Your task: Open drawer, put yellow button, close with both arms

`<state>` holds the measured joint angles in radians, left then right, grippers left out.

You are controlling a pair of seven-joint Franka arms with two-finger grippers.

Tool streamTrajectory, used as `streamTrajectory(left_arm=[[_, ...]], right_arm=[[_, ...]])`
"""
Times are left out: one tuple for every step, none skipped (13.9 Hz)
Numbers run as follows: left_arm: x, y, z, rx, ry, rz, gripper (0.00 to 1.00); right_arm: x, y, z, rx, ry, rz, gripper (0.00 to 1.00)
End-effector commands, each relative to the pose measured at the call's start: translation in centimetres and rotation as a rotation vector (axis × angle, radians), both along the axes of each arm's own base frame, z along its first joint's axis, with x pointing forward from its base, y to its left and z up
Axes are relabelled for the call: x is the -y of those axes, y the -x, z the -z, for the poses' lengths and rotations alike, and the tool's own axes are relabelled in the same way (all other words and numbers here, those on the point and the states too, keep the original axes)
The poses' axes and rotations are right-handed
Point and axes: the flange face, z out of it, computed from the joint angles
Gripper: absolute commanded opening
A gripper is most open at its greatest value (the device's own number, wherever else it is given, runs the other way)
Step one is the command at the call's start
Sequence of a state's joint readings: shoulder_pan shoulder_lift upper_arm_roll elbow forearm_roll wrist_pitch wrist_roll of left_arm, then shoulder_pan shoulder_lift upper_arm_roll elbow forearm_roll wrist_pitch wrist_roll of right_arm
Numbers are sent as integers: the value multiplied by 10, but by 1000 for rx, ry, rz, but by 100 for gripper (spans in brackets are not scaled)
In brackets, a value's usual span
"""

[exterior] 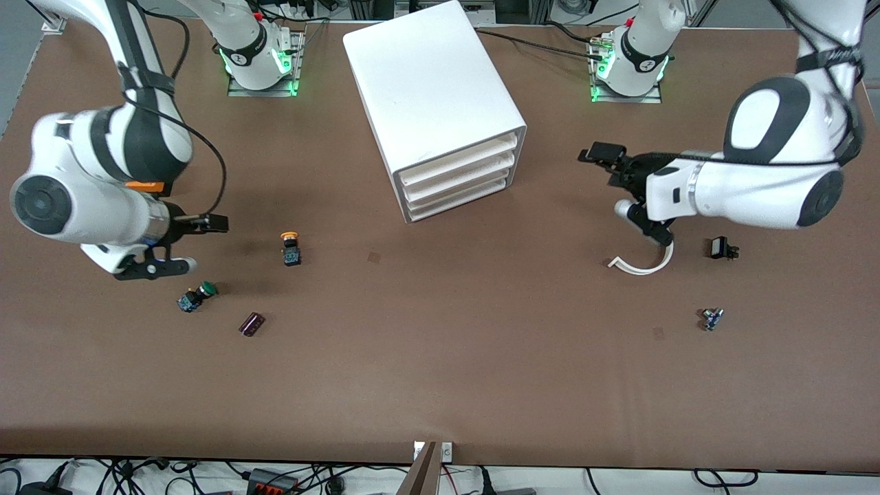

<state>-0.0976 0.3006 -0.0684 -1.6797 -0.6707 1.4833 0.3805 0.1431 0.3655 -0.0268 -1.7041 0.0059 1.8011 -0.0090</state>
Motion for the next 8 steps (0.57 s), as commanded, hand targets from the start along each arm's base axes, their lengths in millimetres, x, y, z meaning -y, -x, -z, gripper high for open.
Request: streamTrajectory(left_arm=[[29,-13,53,65,184,16,100],[36,-13,66,72,232,-11,100],[49,-5,79,30,299,-50,100],[55,4,92,-25,384,-116,100],[60,11,101,-33,430,-125,100],[65,16,104,-24,445,-104,100],[68,25,113,-46,444,-95,100],[74,36,121,-76,450,-86,100]], right_arm=[[-26,-2,40,11,5,-57,100],[-31,1,52,18,4,-66,100],[-32,6,65,28,3,-70,100],[-36,10,81,40,1,-77,100],[-45,13,97,51,0,-92,100],[-52,13,111,57,-1,-100,100],[-60,14,123,58,1,-100,100],[-70,16,131,59,0,-113,100]])
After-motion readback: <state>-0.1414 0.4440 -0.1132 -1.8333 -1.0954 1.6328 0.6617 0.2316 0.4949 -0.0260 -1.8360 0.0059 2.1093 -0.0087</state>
